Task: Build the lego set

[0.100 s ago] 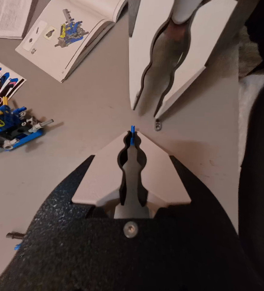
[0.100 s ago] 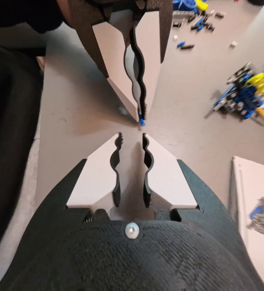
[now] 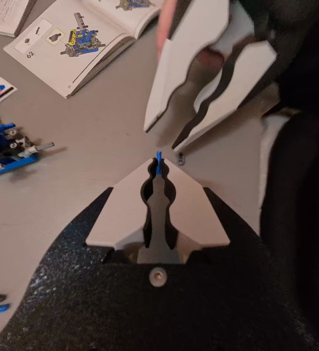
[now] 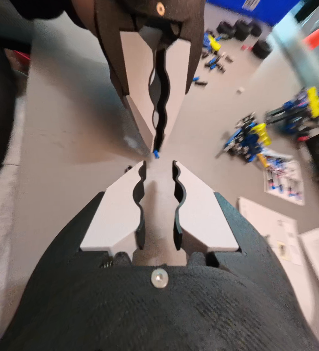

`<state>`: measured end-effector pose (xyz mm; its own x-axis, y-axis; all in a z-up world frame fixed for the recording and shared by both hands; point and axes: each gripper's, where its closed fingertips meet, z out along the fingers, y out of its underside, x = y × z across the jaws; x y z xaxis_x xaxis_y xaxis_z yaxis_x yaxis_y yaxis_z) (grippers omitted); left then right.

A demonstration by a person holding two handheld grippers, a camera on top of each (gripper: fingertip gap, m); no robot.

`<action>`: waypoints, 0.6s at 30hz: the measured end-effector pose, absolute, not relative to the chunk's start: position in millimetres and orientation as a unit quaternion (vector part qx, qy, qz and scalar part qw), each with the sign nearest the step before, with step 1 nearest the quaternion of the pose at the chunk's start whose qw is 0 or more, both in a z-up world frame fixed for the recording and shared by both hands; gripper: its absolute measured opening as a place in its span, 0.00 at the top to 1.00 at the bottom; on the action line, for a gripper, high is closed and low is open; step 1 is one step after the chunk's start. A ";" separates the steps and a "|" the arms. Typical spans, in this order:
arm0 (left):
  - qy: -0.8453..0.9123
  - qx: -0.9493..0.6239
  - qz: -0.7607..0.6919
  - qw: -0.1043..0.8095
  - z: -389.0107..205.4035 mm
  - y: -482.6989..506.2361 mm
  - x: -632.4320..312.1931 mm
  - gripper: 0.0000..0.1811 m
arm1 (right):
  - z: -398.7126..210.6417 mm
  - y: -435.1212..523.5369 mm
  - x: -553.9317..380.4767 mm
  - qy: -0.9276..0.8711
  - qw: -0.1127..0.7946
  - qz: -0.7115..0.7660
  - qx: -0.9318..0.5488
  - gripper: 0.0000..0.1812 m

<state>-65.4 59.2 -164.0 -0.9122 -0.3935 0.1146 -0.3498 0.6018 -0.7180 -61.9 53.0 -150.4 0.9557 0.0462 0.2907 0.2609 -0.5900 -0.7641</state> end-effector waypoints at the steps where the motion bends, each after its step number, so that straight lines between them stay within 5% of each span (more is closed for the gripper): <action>1: 0.882 -0.227 -0.413 0.001 -159.3 55.9 -66.4 0.99 | -146.4 55.6 -59.8 -0.101 0.444 -0.156 -0.876 0.85; 8: 0.819 -0.302 -0.475 -0.109 -139.9 48.3 -71.9 0.99 | -147.8 62.5 -60.9 -0.185 0.404 -0.278 -0.852 0.94; 18: 0.812 -0.233 -0.534 -0.002 -117.4 50.5 -66.3 0.97 | -121.5 64.7 -55.2 -0.105 0.477 -0.289 -0.823 0.99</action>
<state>-66.3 50.5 -117.4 -0.8912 -0.3775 0.2517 -0.3807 0.3203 -0.8675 -55.2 64.7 -121.5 0.8113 -0.1021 0.5757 0.4489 -0.5221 -0.7252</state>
